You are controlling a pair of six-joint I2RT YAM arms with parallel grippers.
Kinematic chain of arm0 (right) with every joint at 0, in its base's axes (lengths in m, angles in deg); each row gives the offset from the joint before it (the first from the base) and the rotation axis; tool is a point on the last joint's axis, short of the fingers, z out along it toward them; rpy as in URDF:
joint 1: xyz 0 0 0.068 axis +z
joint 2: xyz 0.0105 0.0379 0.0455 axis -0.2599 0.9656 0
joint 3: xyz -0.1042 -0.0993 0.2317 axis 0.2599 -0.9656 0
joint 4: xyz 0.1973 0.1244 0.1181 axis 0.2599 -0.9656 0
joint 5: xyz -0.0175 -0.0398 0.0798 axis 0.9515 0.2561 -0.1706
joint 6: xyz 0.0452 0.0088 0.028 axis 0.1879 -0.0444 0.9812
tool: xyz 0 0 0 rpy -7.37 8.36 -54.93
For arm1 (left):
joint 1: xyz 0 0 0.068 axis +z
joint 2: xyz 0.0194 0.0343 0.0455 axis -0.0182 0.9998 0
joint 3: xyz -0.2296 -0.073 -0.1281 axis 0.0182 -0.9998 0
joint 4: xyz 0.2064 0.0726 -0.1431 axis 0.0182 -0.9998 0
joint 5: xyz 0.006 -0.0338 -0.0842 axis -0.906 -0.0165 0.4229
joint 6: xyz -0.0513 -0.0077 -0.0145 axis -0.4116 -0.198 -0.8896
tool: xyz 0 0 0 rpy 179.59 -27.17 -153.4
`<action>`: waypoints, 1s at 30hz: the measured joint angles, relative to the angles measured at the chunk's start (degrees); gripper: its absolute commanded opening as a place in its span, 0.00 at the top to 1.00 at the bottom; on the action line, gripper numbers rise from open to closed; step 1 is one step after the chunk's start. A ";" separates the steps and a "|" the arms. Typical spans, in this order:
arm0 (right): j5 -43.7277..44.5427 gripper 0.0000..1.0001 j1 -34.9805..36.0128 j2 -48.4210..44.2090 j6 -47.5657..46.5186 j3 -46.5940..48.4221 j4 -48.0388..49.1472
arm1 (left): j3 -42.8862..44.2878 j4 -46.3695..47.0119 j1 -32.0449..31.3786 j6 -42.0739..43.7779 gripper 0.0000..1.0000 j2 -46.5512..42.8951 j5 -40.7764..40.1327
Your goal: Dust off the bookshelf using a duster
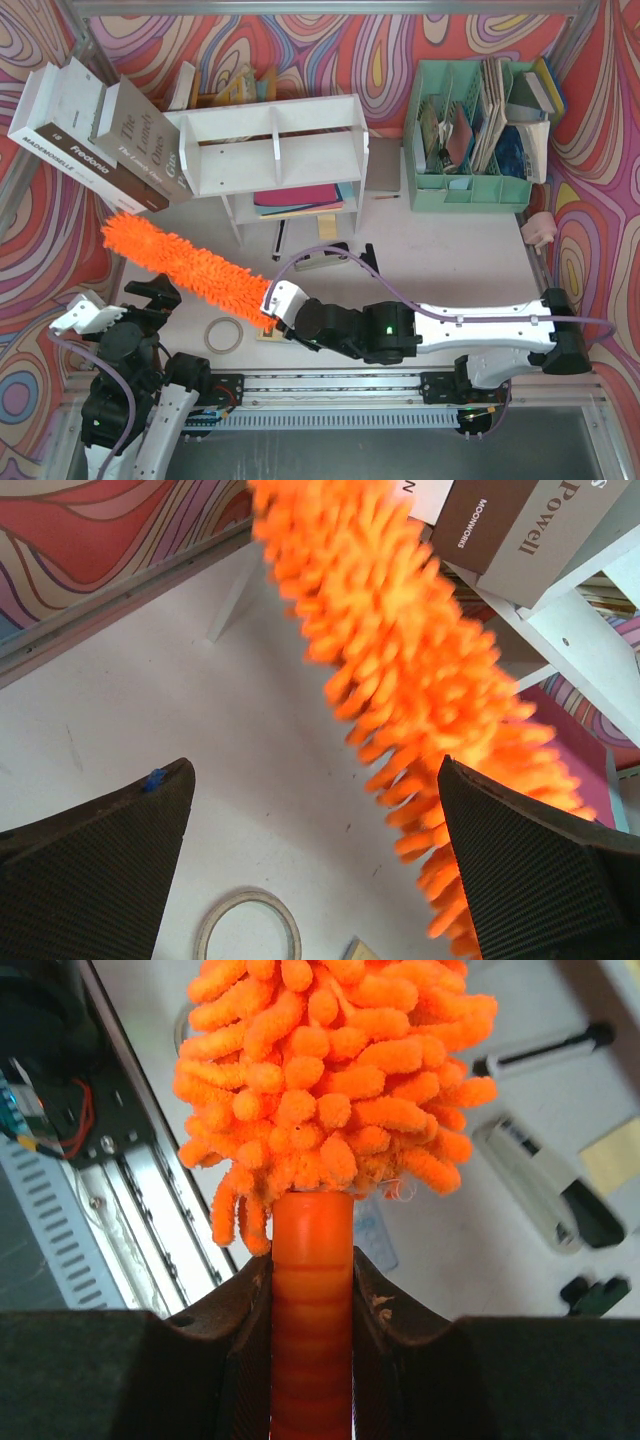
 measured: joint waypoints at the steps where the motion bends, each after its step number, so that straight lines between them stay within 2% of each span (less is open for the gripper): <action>1: 0.11 1.00 0.00 0.00 -1.40 0.96 0.50 | 0.02 0.00 0.00 0.00 0.02 0.00 0.00; 14: 4.81 1.00 -0.13 -1.22 -15.78 10.43 9.40 | 0.04 0.00 0.00 0.00 0.02 0.00 0.00; 19: 5.22 1.00 -1.03 -0.68 -15.56 10.62 9.29 | 0.04 0.00 0.07 0.00 0.01 0.00 0.00; 30: 3.23 1.00 -2.10 0.20 -8.90 -0.02 5.92 | 0.04 0.02 0.07 0.00 0.01 0.00 0.02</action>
